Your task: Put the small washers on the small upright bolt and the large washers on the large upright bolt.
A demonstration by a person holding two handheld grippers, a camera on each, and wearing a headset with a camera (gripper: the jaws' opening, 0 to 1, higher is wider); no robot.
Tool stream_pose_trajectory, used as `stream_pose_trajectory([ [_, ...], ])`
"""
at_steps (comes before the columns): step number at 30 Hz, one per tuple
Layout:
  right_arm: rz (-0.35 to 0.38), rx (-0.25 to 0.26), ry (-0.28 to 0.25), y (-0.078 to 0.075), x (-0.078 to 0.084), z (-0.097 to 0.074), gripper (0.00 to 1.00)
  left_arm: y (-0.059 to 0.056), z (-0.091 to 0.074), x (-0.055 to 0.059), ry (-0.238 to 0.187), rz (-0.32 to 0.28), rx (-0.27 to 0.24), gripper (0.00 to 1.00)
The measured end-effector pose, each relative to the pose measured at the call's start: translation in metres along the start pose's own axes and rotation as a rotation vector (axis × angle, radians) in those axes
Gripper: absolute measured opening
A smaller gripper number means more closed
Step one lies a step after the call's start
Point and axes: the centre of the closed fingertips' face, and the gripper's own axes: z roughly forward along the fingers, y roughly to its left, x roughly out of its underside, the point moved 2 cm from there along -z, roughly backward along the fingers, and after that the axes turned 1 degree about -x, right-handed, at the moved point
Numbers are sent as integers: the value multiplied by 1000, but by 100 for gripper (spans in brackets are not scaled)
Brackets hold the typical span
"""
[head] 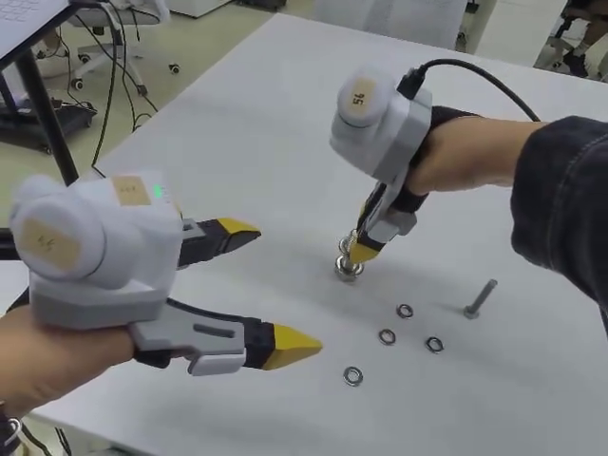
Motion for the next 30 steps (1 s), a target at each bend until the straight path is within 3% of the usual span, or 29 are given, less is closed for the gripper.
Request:
stream_pose_trajectory([
  [19, 8, 0, 10, -2, 6, 23, 24, 1, -1, 3, 6, -6, -4, 77],
  [30, 6, -7, 3, 2, 5, 21, 25, 0, -2, 4, 9, -3, -3, 77],
])
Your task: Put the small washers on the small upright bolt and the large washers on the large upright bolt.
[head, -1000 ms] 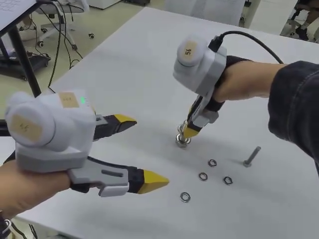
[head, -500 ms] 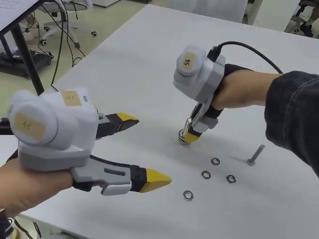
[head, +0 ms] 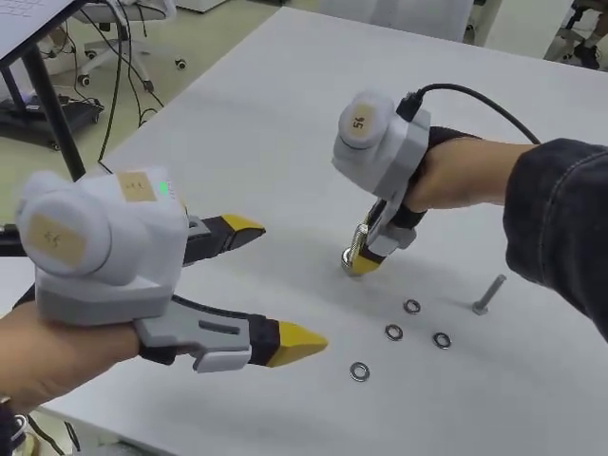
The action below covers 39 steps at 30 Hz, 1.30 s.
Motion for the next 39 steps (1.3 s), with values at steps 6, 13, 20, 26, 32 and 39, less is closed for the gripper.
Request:
stream_pose_trajectory([
  [6, 2, 0, -7, 0, -1, -2, 26, -1, -1, 0, -1, 0, 2, 77],
  [13, 12, 16, -14, 0, 4, -10, 26, -3, -2, 0, 0, 3, 8, 77],
  [20, 25, 29, -17, 0, 13, -18, 26, -5, -1, 1, 4, 6, 17, 77],
  [26, 33, 37, -14, 1, 23, -22, 26, -7, 1, 0, 8, 11, 27, 77],
  [32, 45, 50, -16, 6, 32, -29, 26, -9, 2, 0, 11, 17, 40, 77],
  [39, 56, 59, -24, 13, 39, -34, 26, -11, 3, 1, 15, 23, 51, 77],
])
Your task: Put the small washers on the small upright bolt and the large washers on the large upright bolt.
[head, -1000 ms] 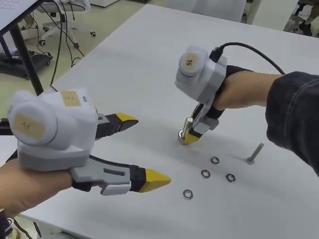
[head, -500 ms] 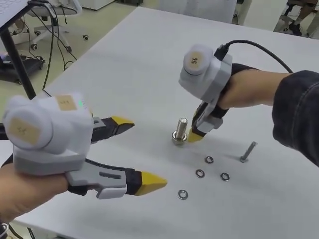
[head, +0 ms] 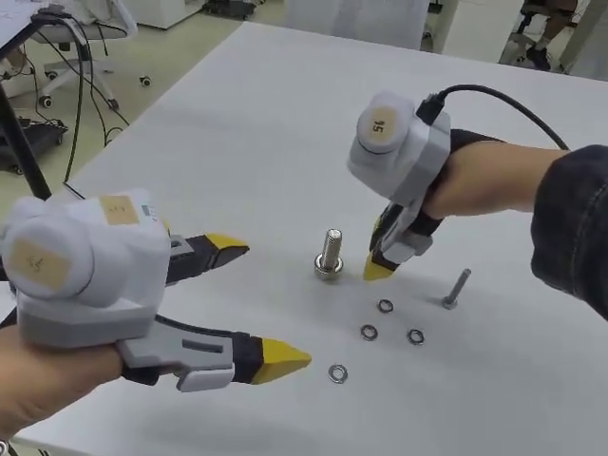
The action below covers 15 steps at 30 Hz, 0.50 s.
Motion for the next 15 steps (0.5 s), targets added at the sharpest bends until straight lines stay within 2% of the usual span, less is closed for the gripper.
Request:
stream_pose_trajectory([
  [9, 8, 5, -11, 9, 5, -6, 26, -1, 0, -1, -1, 4, 8, 77],
  [15, 6, -4, -20, 22, 9, -5, 26, -1, 1, -1, 2, 8, 10, 77],
])
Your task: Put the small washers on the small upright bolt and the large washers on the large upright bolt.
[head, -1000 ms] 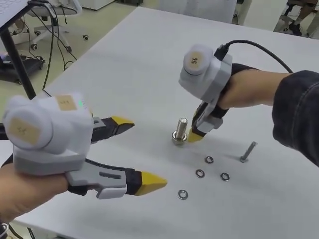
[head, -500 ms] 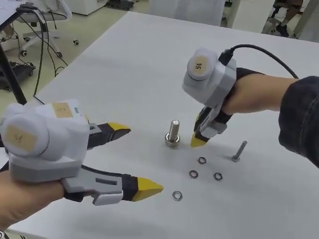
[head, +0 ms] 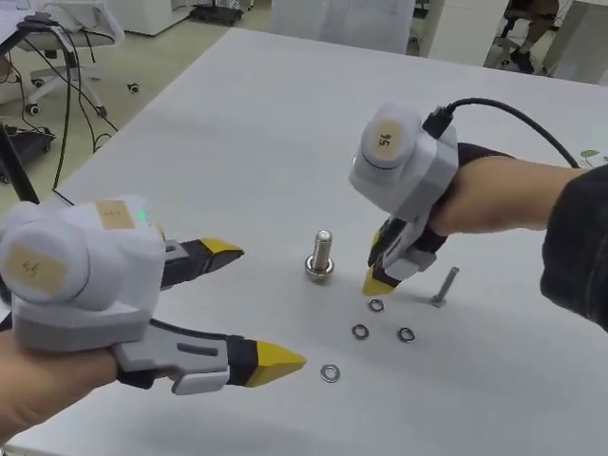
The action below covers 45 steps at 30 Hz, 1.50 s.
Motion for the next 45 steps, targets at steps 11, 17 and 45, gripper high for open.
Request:
stream_pose_trajectory([
  [11, 1, -24, -18, 28, 3, 3, 26, -1, 2, -1, 1, 7, 6, 77],
  [17, -13, -42, -27, 45, 3, 6, 25, -5, 3, -1, 3, 11, 12, 77],
  [45, -70, -140, -5, 94, -11, 40, 21, -12, 0, -1, 0, 20, 22, 77],
])
